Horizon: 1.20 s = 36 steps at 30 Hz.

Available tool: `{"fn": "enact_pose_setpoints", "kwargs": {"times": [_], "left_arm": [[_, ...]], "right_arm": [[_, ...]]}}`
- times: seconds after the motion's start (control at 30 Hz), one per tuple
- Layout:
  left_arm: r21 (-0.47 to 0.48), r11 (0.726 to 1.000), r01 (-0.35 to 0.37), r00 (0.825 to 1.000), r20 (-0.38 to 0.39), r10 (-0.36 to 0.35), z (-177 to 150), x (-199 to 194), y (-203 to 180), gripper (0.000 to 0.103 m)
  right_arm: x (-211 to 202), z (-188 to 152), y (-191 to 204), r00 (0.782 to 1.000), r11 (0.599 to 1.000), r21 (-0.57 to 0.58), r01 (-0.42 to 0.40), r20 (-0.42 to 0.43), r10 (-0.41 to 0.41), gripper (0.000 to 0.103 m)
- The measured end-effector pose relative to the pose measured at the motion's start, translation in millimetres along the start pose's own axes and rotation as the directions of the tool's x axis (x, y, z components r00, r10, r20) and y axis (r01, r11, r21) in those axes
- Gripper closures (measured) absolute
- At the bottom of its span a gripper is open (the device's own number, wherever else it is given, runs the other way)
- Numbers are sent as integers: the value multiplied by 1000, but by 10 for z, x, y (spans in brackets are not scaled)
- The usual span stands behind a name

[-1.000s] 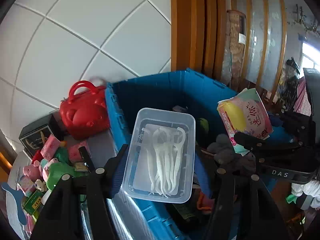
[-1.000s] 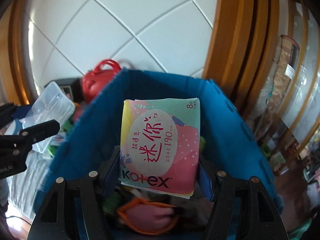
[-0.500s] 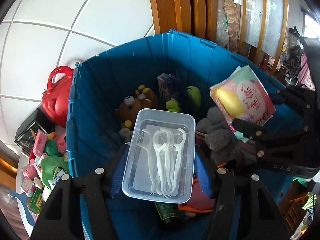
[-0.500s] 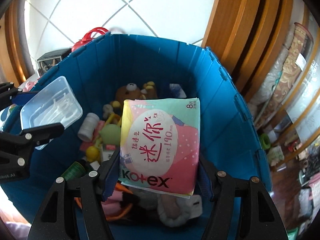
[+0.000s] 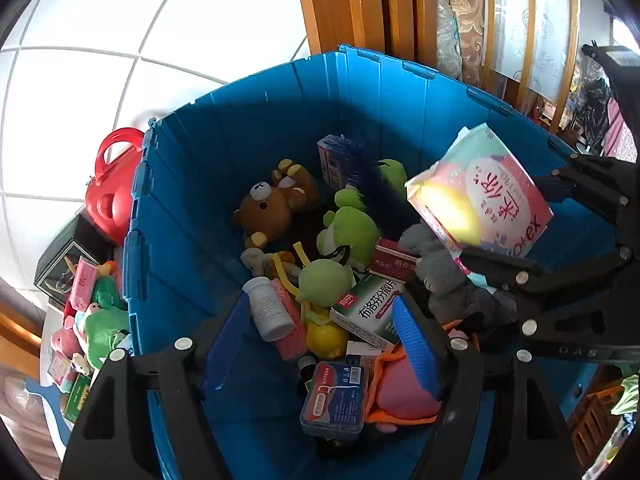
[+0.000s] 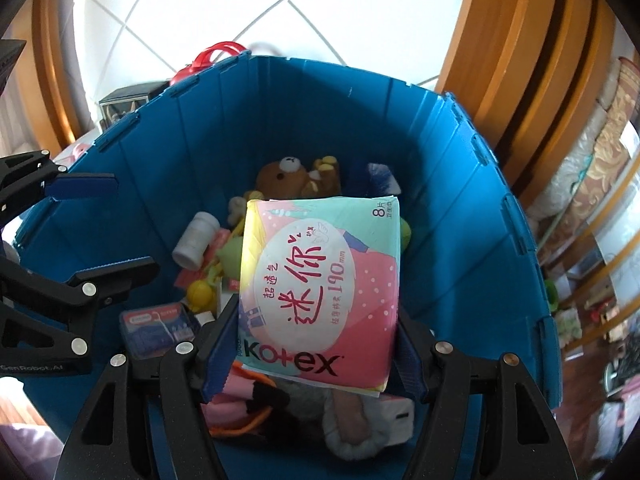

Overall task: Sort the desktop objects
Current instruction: 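Carry the floss box and Kotex pack into the blue bin and release both, then withdraw both grippers from the bin back toward the pile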

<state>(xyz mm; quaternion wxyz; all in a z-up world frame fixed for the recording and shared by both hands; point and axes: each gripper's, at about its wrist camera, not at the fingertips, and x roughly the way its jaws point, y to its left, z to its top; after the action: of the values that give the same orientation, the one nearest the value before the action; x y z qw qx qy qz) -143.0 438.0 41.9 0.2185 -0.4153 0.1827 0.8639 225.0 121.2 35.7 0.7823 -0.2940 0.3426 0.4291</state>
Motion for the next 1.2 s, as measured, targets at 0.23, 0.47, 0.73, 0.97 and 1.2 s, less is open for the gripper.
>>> {"fn": "enact_pose_setpoints", "kwargs": {"times": [0.23,0.47,0.73,0.97,1.2], "left_arm": [[-13,1000,-1,1000,8,1,-17,-16,23,30],[-32,999,-4,1000,25,5,-30,-45,44,30],[-74,997,-3,995,96,10,-109,-261,136,30],[-168,985,-45,965,248,87,-347,-781,470,30],[-309,940,-148,940,251,230,-869,-1024,1201,30]], "right_arm": [[-12,2,18,1000,1000,0,26,12,-26,13],[-25,-3,12,999,999,9,34,21,-34,7],[-81,-23,-25,998,999,38,22,60,-24,2],[-158,-49,-5,991,994,72,83,103,-90,0],[-461,54,402,978,999,53,-9,210,-3,0]]}}
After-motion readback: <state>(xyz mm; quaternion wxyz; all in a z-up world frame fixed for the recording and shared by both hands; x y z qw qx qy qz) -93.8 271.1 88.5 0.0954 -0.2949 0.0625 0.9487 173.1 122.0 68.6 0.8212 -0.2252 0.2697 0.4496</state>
